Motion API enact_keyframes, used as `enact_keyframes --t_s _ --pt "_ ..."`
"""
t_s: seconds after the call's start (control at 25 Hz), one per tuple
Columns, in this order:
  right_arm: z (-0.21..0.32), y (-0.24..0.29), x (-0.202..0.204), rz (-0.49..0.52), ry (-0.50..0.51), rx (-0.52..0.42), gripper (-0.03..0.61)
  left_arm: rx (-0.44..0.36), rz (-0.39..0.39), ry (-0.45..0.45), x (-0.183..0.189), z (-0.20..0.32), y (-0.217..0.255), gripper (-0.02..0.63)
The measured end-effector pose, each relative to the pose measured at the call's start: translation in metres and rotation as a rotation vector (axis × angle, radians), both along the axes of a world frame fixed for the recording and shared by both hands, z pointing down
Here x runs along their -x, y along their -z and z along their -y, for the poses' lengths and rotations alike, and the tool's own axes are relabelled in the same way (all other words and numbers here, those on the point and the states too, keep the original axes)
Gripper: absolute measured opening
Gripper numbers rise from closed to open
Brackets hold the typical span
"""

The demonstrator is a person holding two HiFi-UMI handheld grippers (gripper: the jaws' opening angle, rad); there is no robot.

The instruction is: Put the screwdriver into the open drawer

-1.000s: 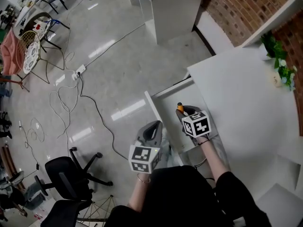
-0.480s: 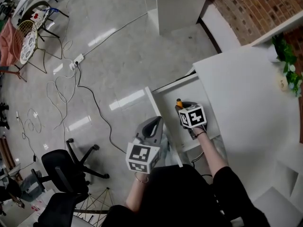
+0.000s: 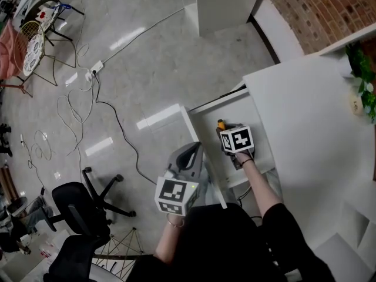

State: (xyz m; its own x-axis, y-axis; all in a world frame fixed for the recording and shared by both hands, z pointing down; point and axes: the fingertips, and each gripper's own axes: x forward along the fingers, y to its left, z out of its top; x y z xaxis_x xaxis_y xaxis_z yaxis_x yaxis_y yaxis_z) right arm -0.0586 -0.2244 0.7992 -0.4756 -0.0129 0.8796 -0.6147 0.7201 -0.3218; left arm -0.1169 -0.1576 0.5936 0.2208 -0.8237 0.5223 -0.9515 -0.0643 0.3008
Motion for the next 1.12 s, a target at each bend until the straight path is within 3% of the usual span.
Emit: enact_keyframes --t_s 0.32,1.12 --pt "0.002 -0.011 0.001 0.0 -0.04 0.018 0.115 0.005 -0.001 0.007 -0.003 0.004 -0.001 0.009" --pt "0.005 -0.026 0.0 -0.072 -0.086 -0.039 0.115 0.015 0.008 0.023 0.005 0.002 -0.002 0.009"
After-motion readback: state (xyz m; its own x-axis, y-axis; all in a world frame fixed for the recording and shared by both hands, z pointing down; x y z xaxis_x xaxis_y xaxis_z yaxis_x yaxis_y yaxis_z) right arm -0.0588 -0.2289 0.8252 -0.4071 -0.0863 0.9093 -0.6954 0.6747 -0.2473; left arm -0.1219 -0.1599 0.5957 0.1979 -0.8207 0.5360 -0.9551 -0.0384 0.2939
